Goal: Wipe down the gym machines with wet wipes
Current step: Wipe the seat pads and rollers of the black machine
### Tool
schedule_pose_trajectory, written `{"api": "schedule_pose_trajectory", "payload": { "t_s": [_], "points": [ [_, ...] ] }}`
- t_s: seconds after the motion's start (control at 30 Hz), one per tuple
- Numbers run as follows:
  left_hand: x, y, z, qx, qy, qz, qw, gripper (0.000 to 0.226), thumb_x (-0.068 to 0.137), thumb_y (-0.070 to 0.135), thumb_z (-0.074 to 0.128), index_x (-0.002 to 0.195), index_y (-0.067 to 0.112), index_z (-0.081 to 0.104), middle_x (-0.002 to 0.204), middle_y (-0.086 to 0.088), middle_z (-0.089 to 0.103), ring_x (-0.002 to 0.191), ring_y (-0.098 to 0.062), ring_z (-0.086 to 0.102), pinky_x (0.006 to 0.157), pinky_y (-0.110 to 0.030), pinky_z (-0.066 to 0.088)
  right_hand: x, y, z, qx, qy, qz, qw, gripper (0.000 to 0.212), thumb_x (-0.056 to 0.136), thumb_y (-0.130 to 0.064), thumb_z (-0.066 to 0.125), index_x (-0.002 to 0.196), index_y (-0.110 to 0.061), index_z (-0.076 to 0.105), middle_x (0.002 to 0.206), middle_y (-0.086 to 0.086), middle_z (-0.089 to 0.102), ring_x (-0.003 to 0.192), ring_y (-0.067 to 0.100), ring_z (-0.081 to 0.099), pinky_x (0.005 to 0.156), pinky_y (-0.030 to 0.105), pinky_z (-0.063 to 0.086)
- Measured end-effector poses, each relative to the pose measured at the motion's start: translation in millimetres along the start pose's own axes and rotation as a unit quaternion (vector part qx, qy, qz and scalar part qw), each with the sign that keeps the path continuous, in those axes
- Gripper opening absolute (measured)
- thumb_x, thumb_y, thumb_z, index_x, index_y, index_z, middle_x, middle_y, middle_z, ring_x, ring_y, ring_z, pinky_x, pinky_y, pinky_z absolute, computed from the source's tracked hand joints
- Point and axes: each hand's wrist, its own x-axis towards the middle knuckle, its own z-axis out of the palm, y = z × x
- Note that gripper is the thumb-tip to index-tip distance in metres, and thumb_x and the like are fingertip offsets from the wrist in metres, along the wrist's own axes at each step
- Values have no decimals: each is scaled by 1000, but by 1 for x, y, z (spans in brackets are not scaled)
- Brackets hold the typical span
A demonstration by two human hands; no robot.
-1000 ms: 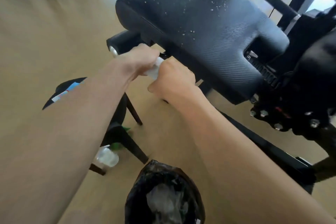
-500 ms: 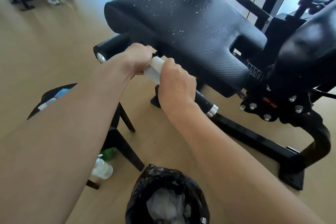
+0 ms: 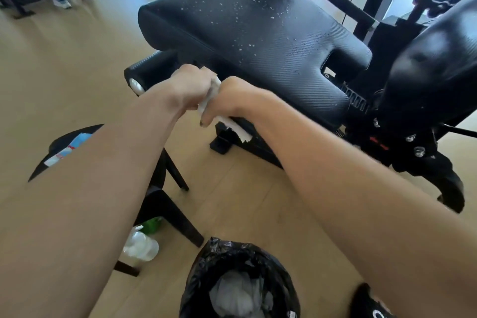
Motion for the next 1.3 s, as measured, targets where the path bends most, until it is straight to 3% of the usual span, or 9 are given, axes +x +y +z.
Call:
{"api": "schedule_pose_trajectory", "payload": {
  "t_s": [0.07,0.13,0.27,0.53,0.7,0.87,1.0,1.13,1.3],
  "points": [
    [5,-2,2,-8,-1,2,1000,32,104,18,36,95,8,66,90,-8,59,73,-17,55,73,-31,52,7,6,-10,118,-136,4,984,31,78,-26,85,96,-11,65,76,5,62,60,15,59,63,31,56],
    [6,-2,3,-12,-6,16,1000,36,105,19,37,121,-2,61,95,-9,59,70,-14,54,67,-28,50,7,14,-10,150,-163,5,975,31,77,-24,86,96,-10,67,72,4,60,56,15,56,59,30,55],
    [11,-6,1,-1,4,6,1000,35,101,24,35,122,7,58,118,-14,64,106,-28,63,95,-43,56,-3,16,9,-46,41,-7,998,34,77,-32,82,93,-11,61,74,-1,62,62,16,61,62,33,54],
    [18,-11,5,-13,20,13,1000,32,101,17,36,119,2,57,114,-17,66,97,-25,69,93,-41,57,-87,97,56,-258,301,75,915,25,96,-31,66,97,-19,44,90,4,70,65,21,45,46,27,17],
    [19,-10,8,-35,30,5,999,36,102,23,34,124,3,53,97,-12,65,88,-22,67,88,-38,56,-60,73,18,-93,83,72,990,34,81,-39,78,88,-13,57,82,0,63,66,18,56,56,31,44],
    [19,-9,6,-10,26,11,1000,39,103,24,34,128,1,53,98,-13,63,89,-26,61,95,-43,55,-8,15,-10,86,-89,19,992,36,74,-31,89,86,-3,69,67,7,68,55,18,63,68,35,60],
    [18,-11,5,-10,27,18,999,38,102,25,35,124,3,56,112,-17,65,96,-30,64,97,-45,55,-14,17,10,-76,56,6,996,34,78,-34,83,91,-11,61,71,-2,61,63,18,60,62,32,50],
    [20,-13,6,-22,21,11,999,36,101,24,35,123,3,56,104,-15,68,101,-27,69,97,-43,55,-67,77,42,-205,242,49,947,29,93,-32,68,115,-16,58,92,3,64,75,26,55,63,32,34],
    [21,-13,9,-31,28,14,999,37,102,23,35,125,2,55,97,-12,65,88,-20,65,91,-37,55,-96,115,57,-205,290,71,932,23,95,-36,67,100,-19,52,96,4,71,79,23,66,47,25,21]
  ]
}}
